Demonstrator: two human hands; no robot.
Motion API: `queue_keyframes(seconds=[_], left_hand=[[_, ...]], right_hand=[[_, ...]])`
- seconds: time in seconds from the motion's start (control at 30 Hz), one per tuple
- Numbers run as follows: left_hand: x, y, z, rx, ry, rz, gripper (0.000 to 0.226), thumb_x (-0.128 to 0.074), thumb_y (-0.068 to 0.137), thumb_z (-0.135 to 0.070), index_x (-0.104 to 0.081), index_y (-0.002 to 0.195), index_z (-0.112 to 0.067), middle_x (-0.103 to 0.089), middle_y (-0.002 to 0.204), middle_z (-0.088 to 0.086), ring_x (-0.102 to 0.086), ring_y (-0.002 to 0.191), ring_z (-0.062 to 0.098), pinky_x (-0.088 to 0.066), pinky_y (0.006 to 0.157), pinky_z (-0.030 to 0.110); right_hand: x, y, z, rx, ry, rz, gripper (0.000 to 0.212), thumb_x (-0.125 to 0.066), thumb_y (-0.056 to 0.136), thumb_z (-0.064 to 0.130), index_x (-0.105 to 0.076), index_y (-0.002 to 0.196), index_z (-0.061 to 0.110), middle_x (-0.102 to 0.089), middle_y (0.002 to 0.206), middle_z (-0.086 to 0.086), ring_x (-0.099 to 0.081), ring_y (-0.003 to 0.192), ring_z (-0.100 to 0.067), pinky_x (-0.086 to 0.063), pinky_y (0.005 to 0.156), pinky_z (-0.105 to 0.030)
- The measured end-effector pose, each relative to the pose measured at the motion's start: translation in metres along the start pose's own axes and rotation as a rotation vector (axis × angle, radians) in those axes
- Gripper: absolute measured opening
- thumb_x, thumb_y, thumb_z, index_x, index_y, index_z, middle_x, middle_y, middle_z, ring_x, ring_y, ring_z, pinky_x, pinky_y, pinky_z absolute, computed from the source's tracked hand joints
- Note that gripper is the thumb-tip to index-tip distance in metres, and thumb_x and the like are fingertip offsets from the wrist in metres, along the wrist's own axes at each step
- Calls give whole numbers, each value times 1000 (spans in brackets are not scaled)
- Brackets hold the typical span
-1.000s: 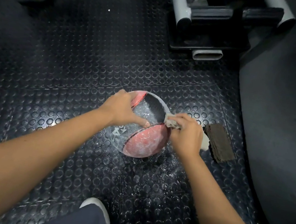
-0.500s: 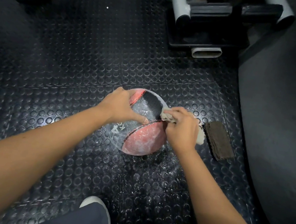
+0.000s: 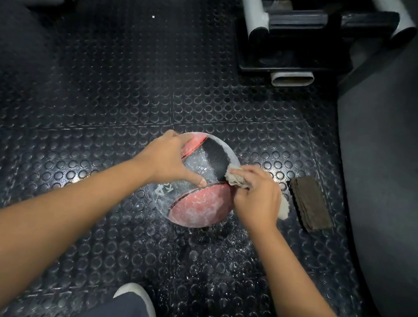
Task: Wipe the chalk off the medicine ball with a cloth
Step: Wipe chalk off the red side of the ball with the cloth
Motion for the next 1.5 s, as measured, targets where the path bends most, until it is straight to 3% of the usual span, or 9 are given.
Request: queue_keyframes(seconds=[0.13,0.3,0.47,0.57,0.67,0.9,1.07,1.23,1.5], left_hand=[[-7,-5,-5,-21,52,-9,117,-81,55,-66,-28,150,-24,-42,132,3,-47,119,23,-44,99,39],[-3,-11,3,4,0,-13,118,-83,53,-64,-26,151,-28,-40,127,1,-49,114,22,-45,100,40],[-10,-18,1,-7,13,-9,117,-82,56,-63,-25,151,-26,-38,134,1,-41,124,23,-41,105,41],[-12,-20,-2,-13,42,-11,117,-82,55,-64,-26,150,-26,-36,133,1,-38,128,27,-40,106,45],[-13,-21,-2,-11,78,1,117,-83,53,-64,-27,148,-26,-35,132,1,-36,126,28,-40,104,44],[-24,-26,-17,-75,210,11,113,-81,53,-67,-29,143,-22,-33,134,4,-36,124,32,-44,101,45],[-18,-27,-7,-59,164,1,108,-83,52,-65,-33,138,-21,-34,127,1,-37,117,28,-44,96,40],[-26,-28,-15,-98,221,15,107,-80,52,-69,-34,136,-20,-34,129,3,-36,118,28,-46,97,42],[-25,-30,-12,-100,207,-4,107,-80,53,-68,-33,136,-21,-33,128,1,-37,115,26,-46,96,39]], right_hand=[[2,12,-14,-82,7,-23,44,-58,76,-11,-76,98,23,-70,102,11,-59,79,-16,-54,78,-46],[-2,5,5,-16,16,31,51,-56,72,-13,-76,100,24,-68,107,12,-59,89,-15,-51,85,-47],[-1,4,-24,-98,-1,18,47,-58,76,-11,-75,98,26,-67,100,16,-60,79,-14,-54,78,-50],[1,19,3,-27,8,-8,48,-56,74,-12,-77,96,24,-70,100,12,-59,82,-16,-52,80,-45],[0,8,22,47,-3,16,51,-54,71,-14,-77,97,23,-70,103,10,-58,88,-16,-49,84,-42],[3,22,0,-34,-77,-10,50,-52,70,-10,-77,95,24,-70,102,11,-60,85,-18,-51,81,-40],[1,0,17,68,-23,2,50,-55,68,-14,-78,95,21,-71,100,9,-61,86,-19,-51,82,-41],[4,15,-10,-51,-49,-4,45,-54,74,-12,-77,94,22,-71,100,8,-61,78,-18,-54,76,-44],[2,4,8,34,-42,-1,50,-53,68,-13,-78,92,23,-70,99,10,-60,85,-19,-51,80,-42]])
Point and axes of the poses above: each hand's wrist, its own y-axis towards the middle knuckle, its own x-axis out of the back of the hand, z = x × y, the point moved 9 cm from there along y, towards the middle knuckle
